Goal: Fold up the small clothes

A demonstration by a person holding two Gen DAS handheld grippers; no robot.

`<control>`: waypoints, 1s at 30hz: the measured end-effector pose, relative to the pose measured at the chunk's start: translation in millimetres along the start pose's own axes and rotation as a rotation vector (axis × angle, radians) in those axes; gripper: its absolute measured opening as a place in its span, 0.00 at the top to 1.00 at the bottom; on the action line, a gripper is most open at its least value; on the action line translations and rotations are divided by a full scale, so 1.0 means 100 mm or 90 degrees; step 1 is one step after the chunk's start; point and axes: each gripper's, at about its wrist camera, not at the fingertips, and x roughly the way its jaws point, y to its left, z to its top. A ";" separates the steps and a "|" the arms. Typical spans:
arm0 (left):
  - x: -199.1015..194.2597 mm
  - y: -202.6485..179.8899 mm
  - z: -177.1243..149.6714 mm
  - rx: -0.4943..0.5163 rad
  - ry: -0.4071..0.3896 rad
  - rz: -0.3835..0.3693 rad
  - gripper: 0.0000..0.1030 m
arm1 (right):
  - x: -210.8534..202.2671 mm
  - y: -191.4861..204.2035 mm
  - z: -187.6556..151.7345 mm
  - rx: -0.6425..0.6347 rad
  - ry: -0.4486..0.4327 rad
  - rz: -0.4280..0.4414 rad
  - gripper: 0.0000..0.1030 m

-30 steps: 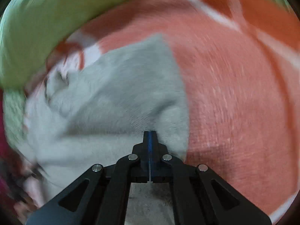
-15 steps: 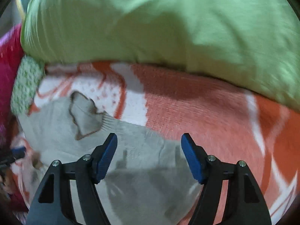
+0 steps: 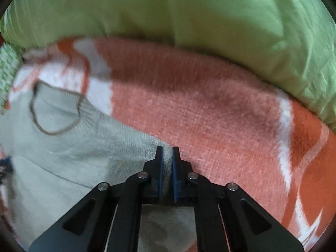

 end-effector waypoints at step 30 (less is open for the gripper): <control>-0.72 3.79 -0.58 -0.796 -0.178 -0.040 0.26 | -1.16 1.30 -1.74 0.170 0.011 0.219 0.67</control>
